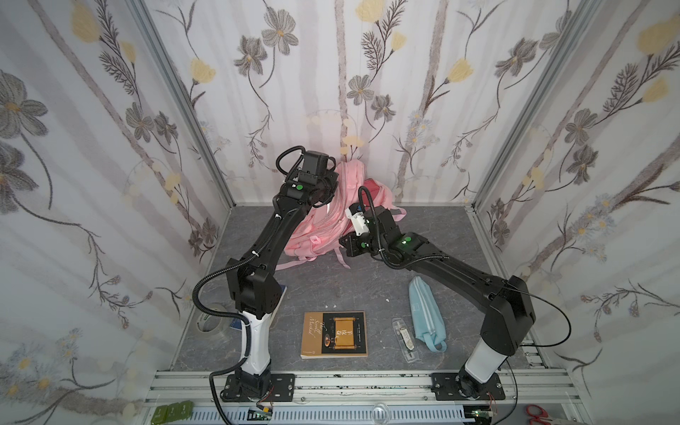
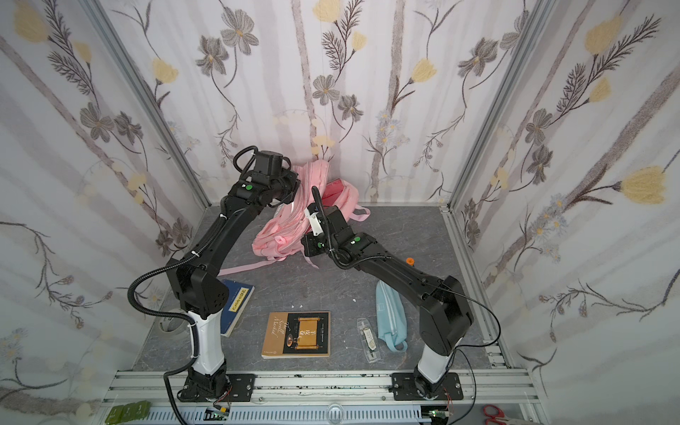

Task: Pack books, pencil case, and school supplies into a backpack
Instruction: Unzip the student bag at the center of the table.

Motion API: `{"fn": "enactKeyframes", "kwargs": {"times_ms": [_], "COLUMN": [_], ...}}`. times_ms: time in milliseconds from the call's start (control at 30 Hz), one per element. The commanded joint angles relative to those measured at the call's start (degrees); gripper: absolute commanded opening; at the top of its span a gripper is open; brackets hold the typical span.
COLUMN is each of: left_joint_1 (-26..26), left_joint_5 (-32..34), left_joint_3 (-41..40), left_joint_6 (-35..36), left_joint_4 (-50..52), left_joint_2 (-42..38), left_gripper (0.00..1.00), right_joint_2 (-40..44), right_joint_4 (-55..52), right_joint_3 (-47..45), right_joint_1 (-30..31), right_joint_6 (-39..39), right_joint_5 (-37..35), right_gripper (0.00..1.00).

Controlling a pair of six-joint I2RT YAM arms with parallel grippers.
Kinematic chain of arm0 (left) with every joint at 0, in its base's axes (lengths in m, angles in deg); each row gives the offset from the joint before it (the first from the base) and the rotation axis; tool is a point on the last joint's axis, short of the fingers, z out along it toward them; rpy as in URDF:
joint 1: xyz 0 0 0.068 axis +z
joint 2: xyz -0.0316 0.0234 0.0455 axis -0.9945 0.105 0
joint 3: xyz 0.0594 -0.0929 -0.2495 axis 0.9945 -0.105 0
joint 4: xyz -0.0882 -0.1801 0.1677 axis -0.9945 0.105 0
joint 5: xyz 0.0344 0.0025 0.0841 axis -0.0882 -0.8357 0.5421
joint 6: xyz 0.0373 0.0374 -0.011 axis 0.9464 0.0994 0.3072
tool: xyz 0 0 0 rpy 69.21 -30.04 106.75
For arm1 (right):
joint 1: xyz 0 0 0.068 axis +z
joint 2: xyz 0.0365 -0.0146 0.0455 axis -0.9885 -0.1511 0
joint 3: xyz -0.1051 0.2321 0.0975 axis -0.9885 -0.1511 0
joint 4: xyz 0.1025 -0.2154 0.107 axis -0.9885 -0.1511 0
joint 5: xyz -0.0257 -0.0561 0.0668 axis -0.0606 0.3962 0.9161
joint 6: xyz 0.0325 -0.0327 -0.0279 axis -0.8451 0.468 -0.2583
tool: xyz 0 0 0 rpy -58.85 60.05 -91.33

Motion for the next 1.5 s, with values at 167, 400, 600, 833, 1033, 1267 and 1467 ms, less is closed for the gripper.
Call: {"fn": "enactKeyframes", "kwargs": {"times_ms": [167, 400, 600, 833, 1033, 1267, 1467], "left_joint_1": [-0.47, -0.37, -0.46, -0.91, 1.37, 3.18, 4.79], "left_joint_5": [8.02, 9.94, 9.03, 9.28, 0.06, -7.62, -13.99], "left_joint_3": [7.57, 15.62, 18.31, 18.04, 18.2, 12.64, 22.31], "left_joint_6": [-6.16, -7.33, -7.3, -6.02, 6.49, 30.34, 47.78], "left_joint_4": [-2.07, 2.36, 4.17, 3.76, 5.64, 11.75, 23.57], "left_joint_2": [2.13, 5.92, 7.67, 7.41, 8.37, 4.57, 8.94], "left_gripper": [0.0, 0.0, 0.0, 0.0, 0.0, 0.0, 0.0], "right_joint_2": [-1.66, -4.02, -6.02, -7.87, -6.19, 1.28, 10.26], "right_joint_4": [15.41, 23.22, 26.83, 29.45, 26.46, 21.73, 12.78], "right_joint_3": [-4.89, -10.5, -12.58, -12.69, -12.61, -16.75, -20.44], "right_joint_1": [2.71, 6.11, 6.22, 6.14, 5.57, 3.8, 3.85], "right_joint_6": [-2.56, -3.69, -3.83, -3.72, -4.12, -4.29, -1.87], "right_joint_5": [-1.18, -5.81, -5.02, -4.46, -2.01, 4.23, 5.65], "right_gripper": [0.0, 0.0, 0.0, 0.0, 0.1, 0.32, 0.35]}}
